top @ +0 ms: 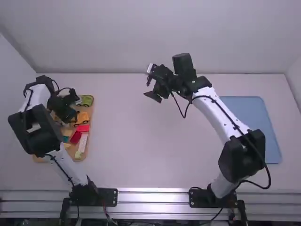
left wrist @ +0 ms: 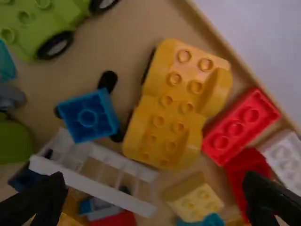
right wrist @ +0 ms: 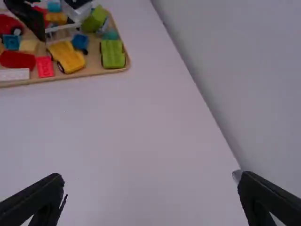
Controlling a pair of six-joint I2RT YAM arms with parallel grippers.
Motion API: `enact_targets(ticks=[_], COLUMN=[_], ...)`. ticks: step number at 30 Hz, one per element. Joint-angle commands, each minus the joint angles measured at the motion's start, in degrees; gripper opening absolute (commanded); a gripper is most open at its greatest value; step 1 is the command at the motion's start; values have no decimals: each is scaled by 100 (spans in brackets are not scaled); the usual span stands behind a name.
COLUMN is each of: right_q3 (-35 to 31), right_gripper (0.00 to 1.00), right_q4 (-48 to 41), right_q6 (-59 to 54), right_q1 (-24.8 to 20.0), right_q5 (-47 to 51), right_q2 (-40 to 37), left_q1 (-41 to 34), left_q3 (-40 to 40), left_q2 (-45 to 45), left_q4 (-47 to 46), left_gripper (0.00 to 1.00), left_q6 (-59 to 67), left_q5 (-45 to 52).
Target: Assemble lego blocks to make yellow taxi
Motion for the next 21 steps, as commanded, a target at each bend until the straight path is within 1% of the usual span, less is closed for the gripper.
enact_targets(ticks=[1, 4, 6, 10, 13, 17, 21], right_q3=[186, 186, 186, 186, 186, 186, 186], right_gripper=[99, 99, 99, 99, 99, 99, 99], right_q4=[50, 103, 146, 166, 164, 162, 151], right_q6=[245, 245, 243, 243, 240, 245, 245], right_q1=[-52, -76, -76, -72, -70, -76, -76], right_q5=[-17, -17, -17, 11, 7, 13, 2], right_q2=[59, 59, 59, 59, 59, 59, 59], left_q1=[-35, -59, -61, -59, -61, -61, -59], left_q3=[-256, -402, -470, -570, -693, -824, -981], left_q2=[37, 37, 37, 37, 37, 37, 37], left_q4=[72, 90, 111, 107, 175, 439, 833], left_gripper=[99, 99, 99, 94, 81, 78, 81], left_q6=[278, 610, 588, 643, 879, 883, 848], left_q5=[-48, -98, -63, -63, -61, -61, -66])
